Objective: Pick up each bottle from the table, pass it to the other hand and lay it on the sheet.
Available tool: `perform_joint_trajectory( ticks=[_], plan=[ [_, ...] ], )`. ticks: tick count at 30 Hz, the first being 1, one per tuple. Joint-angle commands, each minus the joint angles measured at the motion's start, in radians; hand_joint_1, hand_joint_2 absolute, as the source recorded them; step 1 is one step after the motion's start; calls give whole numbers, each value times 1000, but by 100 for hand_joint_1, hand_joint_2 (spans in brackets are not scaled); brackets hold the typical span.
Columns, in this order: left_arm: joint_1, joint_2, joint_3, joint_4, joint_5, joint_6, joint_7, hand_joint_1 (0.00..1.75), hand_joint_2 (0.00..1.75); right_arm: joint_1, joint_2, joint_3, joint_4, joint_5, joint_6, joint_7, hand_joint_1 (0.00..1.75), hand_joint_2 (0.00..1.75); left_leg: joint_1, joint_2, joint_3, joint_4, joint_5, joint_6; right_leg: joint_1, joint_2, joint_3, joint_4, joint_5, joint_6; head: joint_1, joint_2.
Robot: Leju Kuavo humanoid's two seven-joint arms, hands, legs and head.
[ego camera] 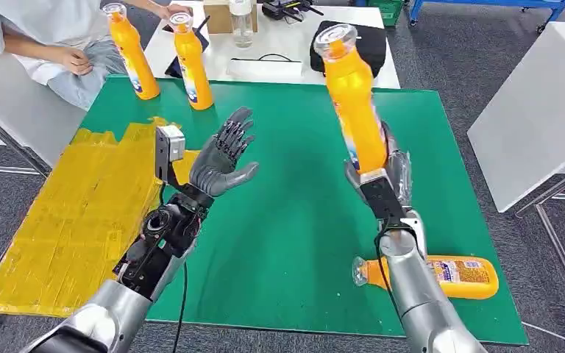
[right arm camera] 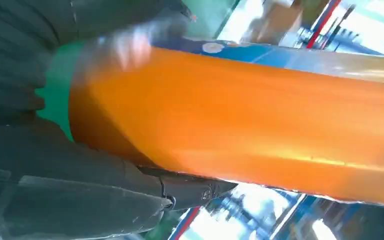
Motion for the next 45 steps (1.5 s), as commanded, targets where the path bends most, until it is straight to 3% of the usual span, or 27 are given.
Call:
perform_joint_trajectory(
  ticks=[1,9,10,25,41,42,43,45],
  plan=[
    [-94,8,-62,107,50,33,20,0,175,-55,42,184,87,-51,136,-7,175,175,0,1,4,1,-3,-2,1,0,4,1,-2,-2,0,0],
    [-91,12,-69,107,63,44,18,0,175,-74,48,238,126,-40,166,13,175,175,1,0,9,3,-6,-3,1,-1,9,3,-6,-4,0,0],
    [-90,13,-69,109,66,48,17,0,175,-81,58,254,150,-31,166,24,175,175,0,0,3,0,-2,-1,0,0,3,0,-1,-1,0,0],
    [-92,10,-51,135,97,47,4,0,175,-120,102,333,267,38,171,81,175,175,0,0,5,1,-3,-2,1,-1,4,1,-3,-2,0,0],
    [-106,-21,-39,226,103,26,-28,0,175,-69,86,389,263,99,156,69,175,175,1,-1,4,0,-3,-2,1,-2,4,0,-3,-2,0,0],
    [-107,-26,-35,229,102,30,-31,127,175,-60,77,392,249,105,148,70,175,175,1,-2,3,0,-2,-2,1,-2,3,0,-2,-2,0,0],
    [-108,-27,-34,231,102,33,-32,175,175,-55,73,392,242,107,144,71,175,175,1,-2,6,1,-4,-2,1,-3,6,1,-4,-3,0,0],
    [-115,-34,-33,231,102,37,-34,175,175,-31,57,391,200,104,145,72,175,175,1,-3,7,1,-4,-2,2,-5,7,1,-5,-3,0,0]
  ],
)
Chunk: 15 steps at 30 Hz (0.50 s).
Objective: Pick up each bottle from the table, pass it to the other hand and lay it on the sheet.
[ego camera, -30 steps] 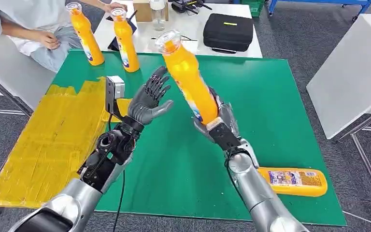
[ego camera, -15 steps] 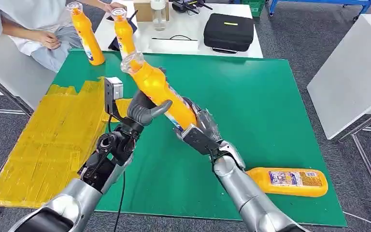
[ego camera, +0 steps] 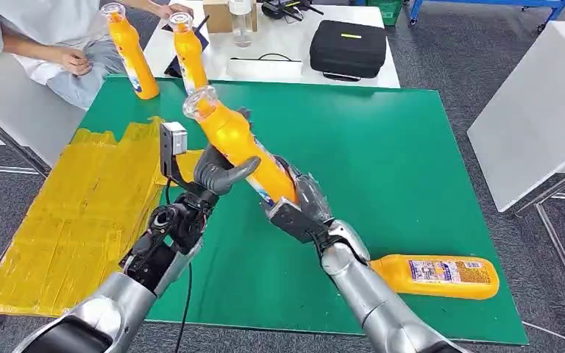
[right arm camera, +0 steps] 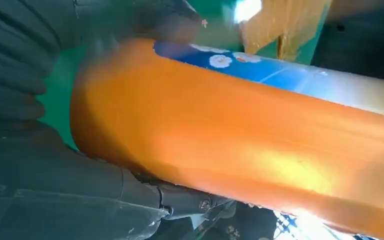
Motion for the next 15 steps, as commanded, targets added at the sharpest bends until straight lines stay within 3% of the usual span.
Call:
perform_joint_trajectory(
  ticks=[1,15],
  plan=[
    [-74,-31,-1,116,-6,10,-11,175,175,28,-50,65,-18,16,-10,2,175,175,1,-3,6,1,-3,-2,2,-4,7,0,-4,-2,0,0],
    [-51,-51,9,82,-28,16,-25,175,175,72,-71,38,-47,24,-56,4,175,175,1,-2,5,1,-3,-2,1,-3,6,0,-3,-2,0,0]
  ],
)
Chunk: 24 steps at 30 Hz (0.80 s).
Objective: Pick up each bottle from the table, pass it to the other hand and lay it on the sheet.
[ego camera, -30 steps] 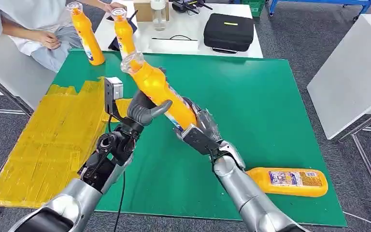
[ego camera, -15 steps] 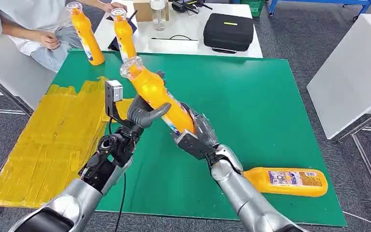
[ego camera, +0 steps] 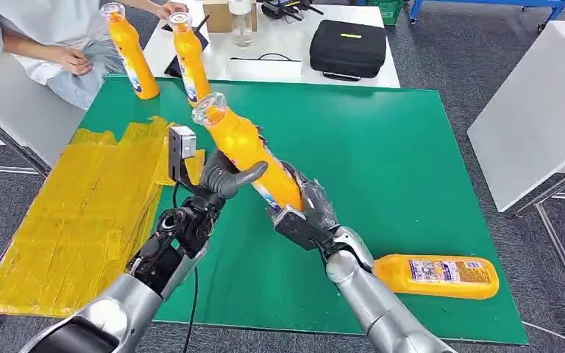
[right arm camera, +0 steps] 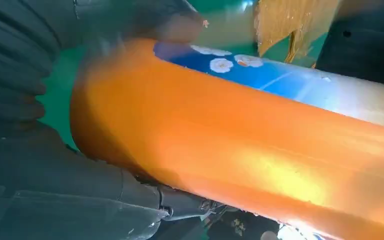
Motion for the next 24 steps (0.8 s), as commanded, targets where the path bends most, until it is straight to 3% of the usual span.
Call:
perform_joint_trajectory(
  ticks=[1,2,3,4,6,7,8,15,20,22,24],
  plan=[
    [-59,-25,19,60,-11,1,-24,175,175,22,-44,29,5,11,-36,-7,175,175,1,-2,4,0,-2,-1,1,-3,5,-1,-2,-1,0,0],
    [-64,-30,26,54,-27,22,-48,175,175,27,-52,23,-3,14,-62,-8,175,175,1,-2,7,1,-4,-2,1,-4,8,1,-4,-2,0,0],
    [-68,-33,31,47,-37,41,-58,175,175,32,-59,14,-13,7,-84,-17,141,175,1,-3,5,1,-3,-2,1,-4,6,0,-3,-2,0,0],
    [-72,-32,31,32,-61,73,-76,175,175,32,-65,10,-21,6,-107,-24,0,175,1,-4,8,2,-5,-2,2,-5,9,2,-5,-3,0,0],
    [-77,-27,38,3,-92,116,-93,175,175,31,-78,4,-45,-4,-118,-29,0,175,1,-3,3,0,-2,-1,1,-4,4,0,-2,-1,0,0],
    [-77,-25,40,2,-92,116,-93,175,175,30,-78,4,-47,-3,-117,-29,0,175,2,-4,9,3,-6,-3,2,-6,10,2,-6,-3,0,0],
    [-77,-25,40,2,-92,116,-93,175,175,30,-78,4,-47,-3,-117,-29,0,175,1,-2,3,1,-2,-1,1,-3,4,0,-2,-2,0,0],
    [-67,-19,47,-21,-132,163,-113,175,175,42,-87,2,-91,-22,-135,-28,0,175,1,-1,8,3,-6,-3,2,-2,9,3,-5,-3,0,0],
    [-78,57,128,-116,-374,450,-205,175,175,101,-158,-27,-290,-28,-189,-9,0,175,0,0,3,1,-3,-2,1,-1,3,1,-2,-2,0,0],
    [-81,91,146,-159,-628,673,-242,175,175,152,-192,-62,-389,-25,-203,9,0,175,1,1,9,4,-8,-3,2,-1,9,4,-7,-3,0,0],
    [-96,123,142,-157,-867,795,-188,175,175,194,-220,-95,-468,-4,-223,28,0,175,1,0,7,2,-5,-3,1,-1,7,3,-5,-3,0,0]
  ],
)
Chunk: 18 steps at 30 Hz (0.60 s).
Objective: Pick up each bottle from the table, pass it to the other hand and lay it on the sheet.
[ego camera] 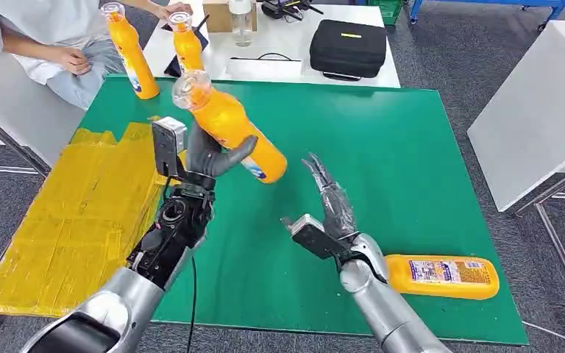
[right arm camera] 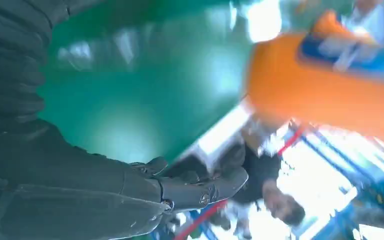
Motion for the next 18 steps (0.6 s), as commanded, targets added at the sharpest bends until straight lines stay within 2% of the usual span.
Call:
perform_joint_trajectory(
  ticks=[1,5,8,9,10,11,13,14,16,18],
  plan=[
    [-90,157,71,-52,-737,499,36,175,175,145,-150,-105,-370,27,-54,53,0,175,1,-1,6,1,-4,-2,1,-2,6,2,-4,-3,0,0],
    [-172,197,61,129,-1251,616,216,175,175,212,-187,-168,-481,24,-69,53,0,175,1,-4,6,2,-4,-2,1,-5,7,2,-5,-3,0,0],
    [-172,197,61,129,-1251,616,216,175,175,212,-187,-168,-481,24,-69,53,0,175,0,-2,4,0,-2,-1,0,-3,4,0,-3,-2,0,0],
    [-174,209,59,147,-1528,616,352,175,175,209,-182,-171,-482,25,-74,51,0,175,0,-1,8,2,-5,-2,1,-3,8,2,-6,-3,0,0],
    [-184,213,53,176,-1642,616,409,175,175,210,-182,-176,-487,26,-78,50,0,175,0,0,10,3,-7,-3,1,-2,10,4,-7,-3,-1,0],
    [-232,290,-126,243,-1672,608,539,175,175,214,-181,-186,-501,27,-83,50,0,175,0,1,8,3,-6,-3,1,-1,7,3,-5,-3,-1,0],
    [-322,330,-390,393,-1672,551,698,175,175,219,-185,-200,-521,39,-80,50,0,175,-1,-2,3,0,-2,-2,0,-3,2,1,-2,-2,0,0],
    [-368,332,-509,487,-1672,517,734,175,175,219,-186,-208,-525,45,-72,50,0,175,0,-5,5,2,-3,-3,1,-7,6,3,-5,-3,0,0],
    [-408,325,-556,596,-1672,477,714,175,175,216,-187,-218,-523,52,-66,45,0,175,1,-6,7,3,-3,-3,1,-8,6,4,-6,-4,-1,0],
    [-433,337,-583,666,-1672,424,661,175,175,207,-190,-230,-530,62,-62,43,0,175,0,-1,9,2,-4,-3,1,-3,7,2,-5,-4,0,0]
  ],
)
